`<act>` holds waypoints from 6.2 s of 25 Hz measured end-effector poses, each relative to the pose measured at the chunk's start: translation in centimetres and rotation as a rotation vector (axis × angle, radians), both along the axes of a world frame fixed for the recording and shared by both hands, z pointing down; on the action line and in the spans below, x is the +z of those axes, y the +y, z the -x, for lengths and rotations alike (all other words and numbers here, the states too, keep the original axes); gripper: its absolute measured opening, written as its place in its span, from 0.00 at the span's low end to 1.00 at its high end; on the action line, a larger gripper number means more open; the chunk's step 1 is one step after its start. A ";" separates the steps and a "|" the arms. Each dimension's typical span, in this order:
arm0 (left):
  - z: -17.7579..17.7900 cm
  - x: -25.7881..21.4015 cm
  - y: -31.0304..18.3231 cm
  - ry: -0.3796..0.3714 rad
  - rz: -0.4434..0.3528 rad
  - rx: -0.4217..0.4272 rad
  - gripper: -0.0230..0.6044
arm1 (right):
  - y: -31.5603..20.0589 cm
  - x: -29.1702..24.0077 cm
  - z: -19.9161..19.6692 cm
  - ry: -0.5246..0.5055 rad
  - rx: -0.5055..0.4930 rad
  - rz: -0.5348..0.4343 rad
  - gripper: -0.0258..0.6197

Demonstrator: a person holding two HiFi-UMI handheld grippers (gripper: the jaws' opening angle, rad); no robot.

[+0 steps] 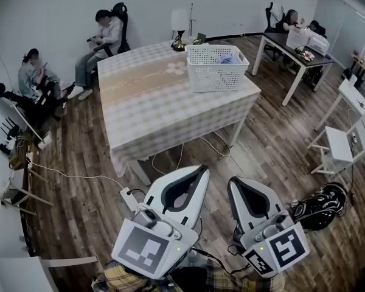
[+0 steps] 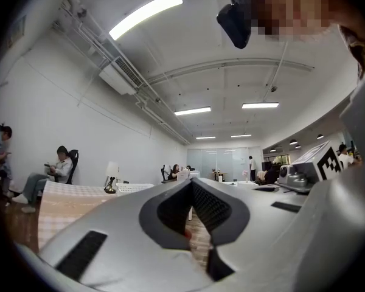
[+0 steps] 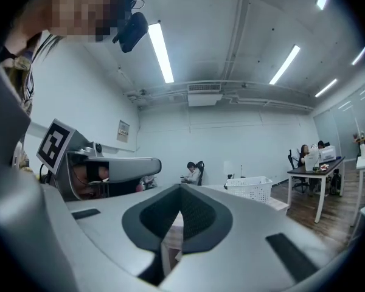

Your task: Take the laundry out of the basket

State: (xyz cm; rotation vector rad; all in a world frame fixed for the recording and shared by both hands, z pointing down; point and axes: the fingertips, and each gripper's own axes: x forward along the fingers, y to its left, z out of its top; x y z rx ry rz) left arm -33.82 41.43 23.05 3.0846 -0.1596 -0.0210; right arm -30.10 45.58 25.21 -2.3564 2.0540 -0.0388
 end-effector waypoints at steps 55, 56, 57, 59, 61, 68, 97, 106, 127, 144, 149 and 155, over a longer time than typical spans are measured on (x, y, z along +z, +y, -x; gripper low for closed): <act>-37.8 1.0 -33.7 0.016 0.025 -0.033 0.07 | -32.3 0.7 -39.8 0.006 0.030 0.050 0.07; -39.1 0.8 -34.1 0.016 0.024 -0.045 0.07 | -32.6 0.5 -41.2 0.009 0.018 0.049 0.07; -40.3 0.7 -34.4 0.015 0.025 -0.058 0.07 | -33.0 0.3 -42.6 0.009 0.006 0.049 0.07; -42.6 0.4 -35.1 0.014 0.025 -0.084 0.07 | -33.8 0.1 -45.1 0.009 -0.017 0.049 0.07; -44.7 0.4 -35.7 0.009 0.023 -0.108 0.07 | -34.5 0.1 -47.4 0.009 -0.039 0.049 0.07; -50.3 1.0 -37.4 -0.022 0.045 -0.194 0.07 | -37.2 0.6 -53.5 -0.004 -0.126 0.073 0.07; -56.6 6.4 -45.6 -0.186 0.063 -0.122 0.10 | -46.1 4.2 -58.9 -0.032 -0.205 0.234 0.07; -58.2 11.7 -46.4 -0.355 0.053 0.023 0.21 | -47.4 8.1 -58.2 0.107 -0.406 0.490 0.24; -59.9 23.4 -43.9 -0.767 0.051 0.349 0.56 | -49.1 18.9 -58.3 0.548 -0.976 1.061 0.58; -59.9 30.8 -43.3 -0.949 0.094 0.436 0.73 | -48.0 28.8 -58.5 0.884 -1.341 1.392 0.68; -59.8 32.9 -42.3 -1.003 0.115 0.485 0.74 | -48.0 31.6 -59.6 0.927 -1.363 1.434 0.68; -59.9 34.9 -41.5 -1.030 0.201 0.482 0.69 | -47.6 33.1 -59.4 0.830 -1.405 1.473 0.67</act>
